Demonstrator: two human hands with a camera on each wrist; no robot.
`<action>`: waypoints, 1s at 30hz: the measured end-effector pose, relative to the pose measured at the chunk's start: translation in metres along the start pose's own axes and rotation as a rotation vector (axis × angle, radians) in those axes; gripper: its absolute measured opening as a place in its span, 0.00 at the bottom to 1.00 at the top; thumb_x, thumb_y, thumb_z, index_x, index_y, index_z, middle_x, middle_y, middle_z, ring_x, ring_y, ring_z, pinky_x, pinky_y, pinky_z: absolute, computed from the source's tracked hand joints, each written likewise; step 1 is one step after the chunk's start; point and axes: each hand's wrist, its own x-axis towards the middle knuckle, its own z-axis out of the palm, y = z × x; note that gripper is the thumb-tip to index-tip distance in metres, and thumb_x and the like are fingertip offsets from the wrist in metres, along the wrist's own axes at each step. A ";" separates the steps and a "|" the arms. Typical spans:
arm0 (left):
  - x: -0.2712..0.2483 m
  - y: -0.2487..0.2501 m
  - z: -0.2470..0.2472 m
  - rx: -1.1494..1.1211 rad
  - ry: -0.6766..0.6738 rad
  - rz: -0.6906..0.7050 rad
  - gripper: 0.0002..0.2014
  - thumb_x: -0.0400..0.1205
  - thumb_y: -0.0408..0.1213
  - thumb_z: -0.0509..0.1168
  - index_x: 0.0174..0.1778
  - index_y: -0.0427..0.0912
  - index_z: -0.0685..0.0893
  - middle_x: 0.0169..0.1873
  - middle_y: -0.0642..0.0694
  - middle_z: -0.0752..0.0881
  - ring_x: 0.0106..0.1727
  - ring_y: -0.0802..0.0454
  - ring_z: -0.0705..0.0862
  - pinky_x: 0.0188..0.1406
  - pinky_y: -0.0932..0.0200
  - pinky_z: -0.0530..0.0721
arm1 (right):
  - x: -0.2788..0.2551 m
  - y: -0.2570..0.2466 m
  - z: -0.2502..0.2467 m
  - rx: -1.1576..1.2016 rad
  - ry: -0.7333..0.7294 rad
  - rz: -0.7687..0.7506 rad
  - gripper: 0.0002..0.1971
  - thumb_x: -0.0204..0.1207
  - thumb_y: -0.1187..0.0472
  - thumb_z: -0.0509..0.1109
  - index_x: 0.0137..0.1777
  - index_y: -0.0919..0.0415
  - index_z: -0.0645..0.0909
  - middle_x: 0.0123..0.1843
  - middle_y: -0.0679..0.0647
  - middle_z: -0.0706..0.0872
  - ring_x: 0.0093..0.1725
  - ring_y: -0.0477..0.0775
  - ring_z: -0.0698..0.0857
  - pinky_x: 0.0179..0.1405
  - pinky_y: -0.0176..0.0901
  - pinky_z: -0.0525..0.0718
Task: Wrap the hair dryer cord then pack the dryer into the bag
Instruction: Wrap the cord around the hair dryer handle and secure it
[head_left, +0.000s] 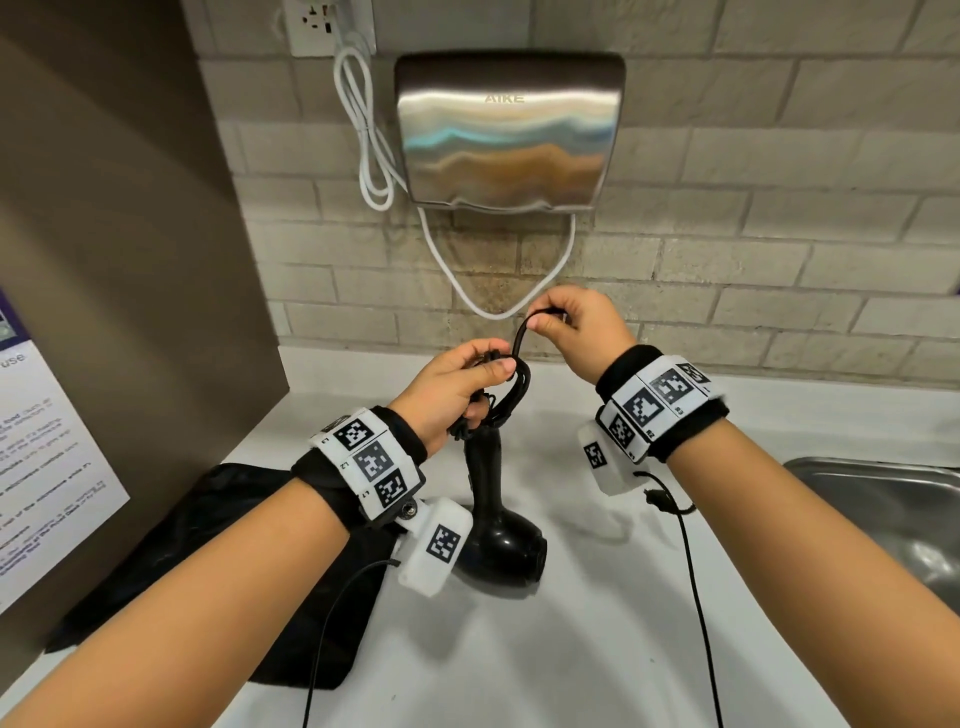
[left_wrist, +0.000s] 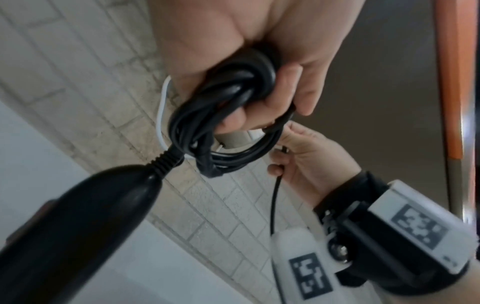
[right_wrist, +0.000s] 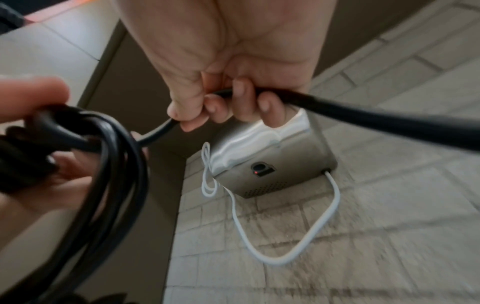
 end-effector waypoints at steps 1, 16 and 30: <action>0.000 0.000 0.000 0.024 -0.009 -0.006 0.07 0.82 0.30 0.61 0.49 0.47 0.80 0.35 0.52 0.76 0.14 0.62 0.62 0.17 0.70 0.61 | 0.000 -0.003 -0.001 -0.025 0.003 -0.029 0.03 0.74 0.68 0.68 0.44 0.67 0.83 0.38 0.51 0.79 0.42 0.50 0.77 0.40 0.30 0.72; 0.007 -0.003 -0.001 -0.112 0.167 0.077 0.08 0.83 0.30 0.61 0.53 0.46 0.80 0.32 0.57 0.79 0.12 0.64 0.69 0.60 0.50 0.79 | -0.028 0.012 -0.008 0.181 -0.007 0.109 0.13 0.80 0.64 0.61 0.35 0.50 0.73 0.28 0.48 0.75 0.27 0.37 0.76 0.33 0.35 0.76; 0.015 -0.004 -0.003 -0.114 0.190 0.081 0.09 0.83 0.35 0.62 0.54 0.54 0.82 0.36 0.57 0.77 0.16 0.61 0.60 0.17 0.68 0.65 | -0.111 0.116 0.042 0.050 -0.523 0.529 0.13 0.75 0.64 0.70 0.31 0.49 0.79 0.32 0.43 0.81 0.32 0.38 0.79 0.34 0.21 0.75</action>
